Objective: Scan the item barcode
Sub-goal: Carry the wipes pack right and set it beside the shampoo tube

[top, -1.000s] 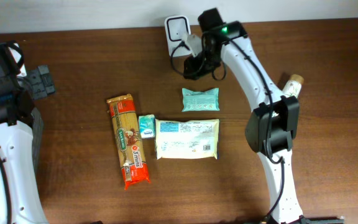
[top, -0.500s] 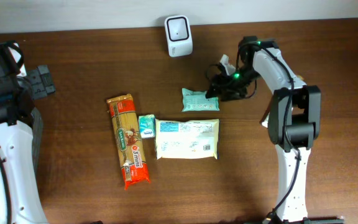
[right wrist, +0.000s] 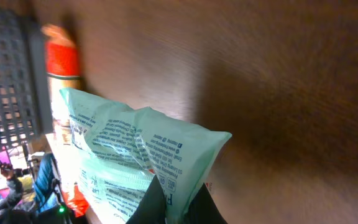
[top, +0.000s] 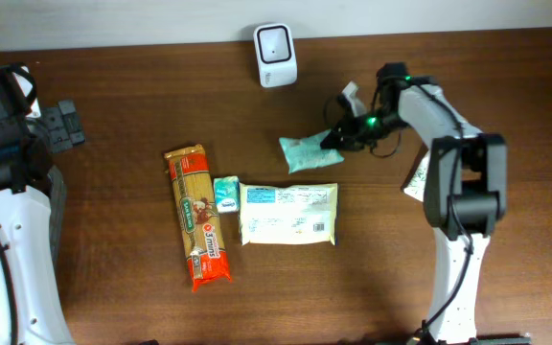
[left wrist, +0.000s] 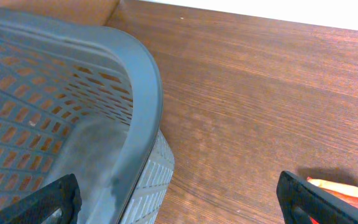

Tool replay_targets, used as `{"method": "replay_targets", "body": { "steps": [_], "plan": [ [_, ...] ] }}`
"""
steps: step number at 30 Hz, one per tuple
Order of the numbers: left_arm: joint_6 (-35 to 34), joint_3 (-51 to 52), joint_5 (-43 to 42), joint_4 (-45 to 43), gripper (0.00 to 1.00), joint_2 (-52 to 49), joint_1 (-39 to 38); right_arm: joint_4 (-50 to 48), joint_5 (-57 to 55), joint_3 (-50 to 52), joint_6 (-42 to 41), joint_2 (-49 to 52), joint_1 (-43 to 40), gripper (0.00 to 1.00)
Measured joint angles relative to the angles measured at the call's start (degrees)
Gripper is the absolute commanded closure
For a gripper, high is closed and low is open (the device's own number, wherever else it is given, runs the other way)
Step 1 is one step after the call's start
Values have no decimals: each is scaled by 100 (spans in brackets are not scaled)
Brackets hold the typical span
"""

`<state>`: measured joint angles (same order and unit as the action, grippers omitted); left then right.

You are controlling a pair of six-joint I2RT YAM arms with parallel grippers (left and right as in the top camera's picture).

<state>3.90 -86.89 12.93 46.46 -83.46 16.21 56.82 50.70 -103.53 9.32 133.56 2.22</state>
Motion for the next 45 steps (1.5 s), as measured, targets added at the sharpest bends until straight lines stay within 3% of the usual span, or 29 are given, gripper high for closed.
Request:
{"method": "replay_targets", "body": {
  "steps": [3,6,10,14,16,19,25,29,41,45],
  "plan": [
    [0,0,0,0,1,0,0,-28,66,-76,52,-1471,22,96],
    [0,0,0,2,1,0,0,-138,-756,-149,-2,-2865,184,96],
    [0,0,0,2,1,0,0,-367,-2142,-149,-24,-3060,957,96],
    [0,0,0,-13,1,0,0,-2549,-5311,-138,302,-2927,2157,96],
    [0,0,-2,-22,1,11,0,-3591,-6105,-133,848,-2675,2337,96],
    [0,0,-2,11,1,11,0,-6111,-6859,-153,2184,-1692,2293,96],
    [0,0,0,-4,1,11,0,-8496,-7038,-131,5272,-120,2295,96],
    [0,0,0,2,1,11,0,-8642,-7130,-131,6024,221,2295,96],
    [2,0,0,2,1,11,0,-8378,-7235,-131,6118,254,2295,96],
    [0,0,-2,-11,1,11,0,-6301,-7204,-125,4857,-378,2295,96]
  ]
}}
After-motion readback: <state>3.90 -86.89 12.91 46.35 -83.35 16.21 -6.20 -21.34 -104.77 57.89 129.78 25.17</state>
